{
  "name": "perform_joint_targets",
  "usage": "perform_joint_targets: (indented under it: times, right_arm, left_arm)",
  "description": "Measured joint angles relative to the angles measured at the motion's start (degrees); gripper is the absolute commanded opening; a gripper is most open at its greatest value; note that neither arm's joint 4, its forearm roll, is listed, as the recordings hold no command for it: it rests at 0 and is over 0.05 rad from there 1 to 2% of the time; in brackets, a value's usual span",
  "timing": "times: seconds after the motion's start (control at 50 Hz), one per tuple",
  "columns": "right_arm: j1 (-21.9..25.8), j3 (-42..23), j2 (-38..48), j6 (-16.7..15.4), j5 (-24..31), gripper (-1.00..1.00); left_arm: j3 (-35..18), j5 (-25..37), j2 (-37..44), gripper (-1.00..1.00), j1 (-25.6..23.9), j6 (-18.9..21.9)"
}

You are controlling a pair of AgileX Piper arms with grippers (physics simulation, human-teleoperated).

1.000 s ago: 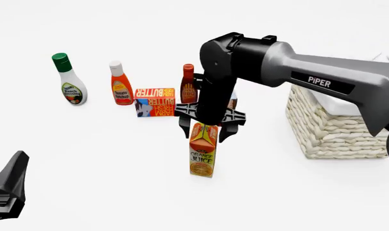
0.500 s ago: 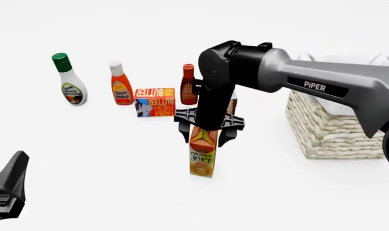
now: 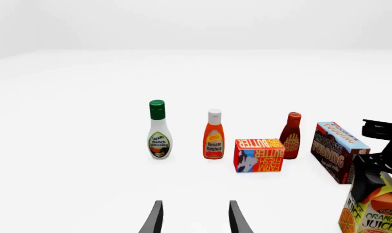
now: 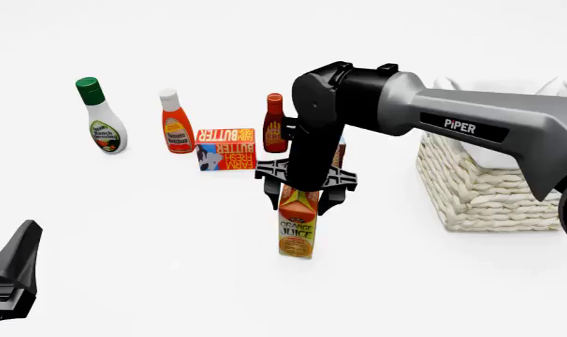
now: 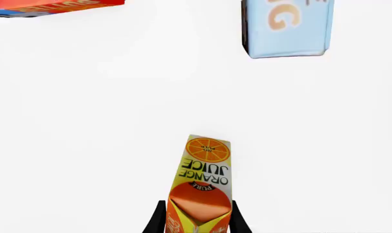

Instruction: Pick the orange juice and place it in the basket.

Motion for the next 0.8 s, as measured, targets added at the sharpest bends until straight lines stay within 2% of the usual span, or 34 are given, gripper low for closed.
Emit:
perform_joint_targets:
  times: [0.38,0.8]
  right_arm:
    - [-1.03,-3.43,-0.72,-2.11,4.23,-1.0]
    - [-1.58,-3.92,-4.2,-3.75,5.48,-1.0]
  left_arm:
    - [0.0,0.0,0.0,1.0,0.0,0.0]
    - [0.0,0.0,0.0,1.0,0.0,0.0]
